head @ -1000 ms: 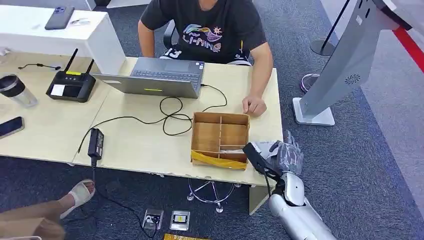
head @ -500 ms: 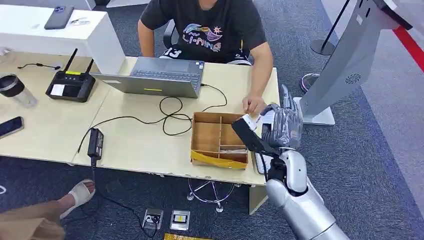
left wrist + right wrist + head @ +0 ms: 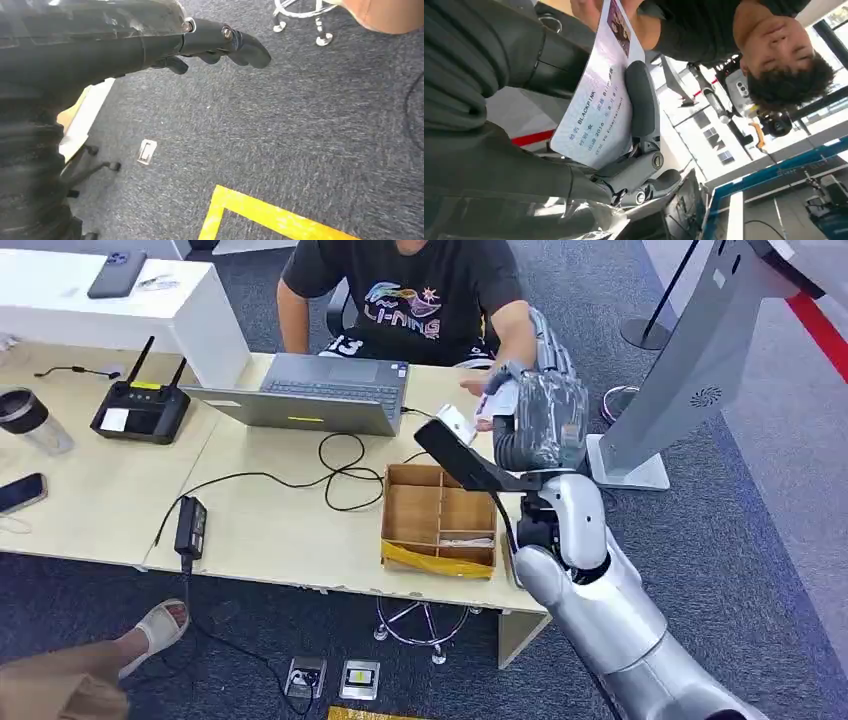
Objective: Pass the card to the sensor for recognition and then transmit it.
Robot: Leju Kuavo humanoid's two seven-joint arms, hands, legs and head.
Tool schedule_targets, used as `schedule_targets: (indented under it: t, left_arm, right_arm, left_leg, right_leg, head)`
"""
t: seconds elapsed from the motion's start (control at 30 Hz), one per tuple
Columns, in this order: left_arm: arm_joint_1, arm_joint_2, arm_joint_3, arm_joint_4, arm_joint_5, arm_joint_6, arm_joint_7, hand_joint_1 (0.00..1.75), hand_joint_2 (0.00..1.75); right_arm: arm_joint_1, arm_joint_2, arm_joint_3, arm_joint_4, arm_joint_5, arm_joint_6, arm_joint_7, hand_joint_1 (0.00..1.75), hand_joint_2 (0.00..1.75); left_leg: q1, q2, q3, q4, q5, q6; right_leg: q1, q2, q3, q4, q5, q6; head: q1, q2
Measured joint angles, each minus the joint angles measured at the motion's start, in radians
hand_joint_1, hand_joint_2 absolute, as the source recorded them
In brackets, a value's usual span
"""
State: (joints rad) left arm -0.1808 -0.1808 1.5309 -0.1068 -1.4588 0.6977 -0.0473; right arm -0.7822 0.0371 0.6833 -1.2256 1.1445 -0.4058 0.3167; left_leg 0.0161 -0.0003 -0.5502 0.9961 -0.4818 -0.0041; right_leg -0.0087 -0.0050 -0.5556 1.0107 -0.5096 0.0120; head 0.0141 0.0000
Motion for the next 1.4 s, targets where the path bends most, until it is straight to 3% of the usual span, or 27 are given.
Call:
schedule_targets:
  t: [0.13, 0.33, 0.8, 0.83, 0.87, 1.4]
  left_arm:
    - [-0.001, 0.000, 0.000, 0.001, -0.005, 0.000, 0.032, 0.00, 1.75]
    - [0.000, 0.000, 0.000, 0.001, 0.007, 0.000, 0.063, 0.00, 1.75]
    - [0.000, 0.000, 0.000, 0.001, 0.059, 0.000, 0.040, 0.00, 1.75]
    - [0.000, 0.000, 0.000, 0.001, 0.063, 0.000, 0.037, 0.00, 1.75]
    - [-0.001, 0.000, 0.000, 0.001, 0.067, 0.000, 0.032, 0.00, 1.75]
    - [0.000, -0.001, 0.000, 0.000, 0.040, 0.000, 0.073, 0.00, 1.75]
  right_arm:
    - [-0.097, 0.045, 0.028, 0.127, 0.025, 0.022, 0.050, 1.75, 1.75]
    - [-0.165, 0.053, 0.043, 0.290, 0.050, 0.025, 0.100, 1.75, 1.75]
    - [-0.177, 0.051, 0.061, 0.465, 0.087, 0.050, 0.150, 1.75, 1.75]
    - [-0.177, 0.051, 0.061, 0.474, 0.088, 0.050, 0.152, 1.36, 1.75]
    - [-0.177, 0.051, 0.061, 0.482, 0.092, 0.050, 0.154, 0.00, 1.75]
    - [-0.156, 0.066, 0.075, 0.522, 0.255, 0.035, 0.141, 0.00, 1.75]
  left_leg:
    - [0.000, -0.002, 0.000, 0.000, 0.001, -0.001]
    - [0.000, -0.003, 0.000, 0.000, 0.001, -0.001]
    - [0.000, -0.002, 0.000, 0.000, 0.001, -0.001]
    - [0.000, -0.002, 0.000, 0.000, 0.001, -0.001]
    - [0.000, -0.002, 0.000, 0.000, 0.001, -0.001]
    - [0.000, -0.002, 0.000, 0.000, 0.001, -0.001]
  right_leg:
    - [0.000, -0.002, 0.000, 0.000, 0.000, 0.000]
    - [0.000, -0.002, 0.000, 0.000, 0.000, 0.000]
    - [0.000, -0.001, -0.001, 0.000, 0.000, 0.000]
    - [0.000, -0.001, -0.001, 0.000, 0.000, 0.000]
    - [0.000, -0.001, -0.001, 0.000, 0.000, 0.000]
    - [0.000, 0.000, -0.001, 0.000, 0.000, 0.000]
  head:
    - [0.000, 0.000]
    - [0.001, 0.000]
    - [0.000, 0.000]
    - [0.001, 0.000]
    - [0.000, 0.000]
    - [0.000, 0.000]
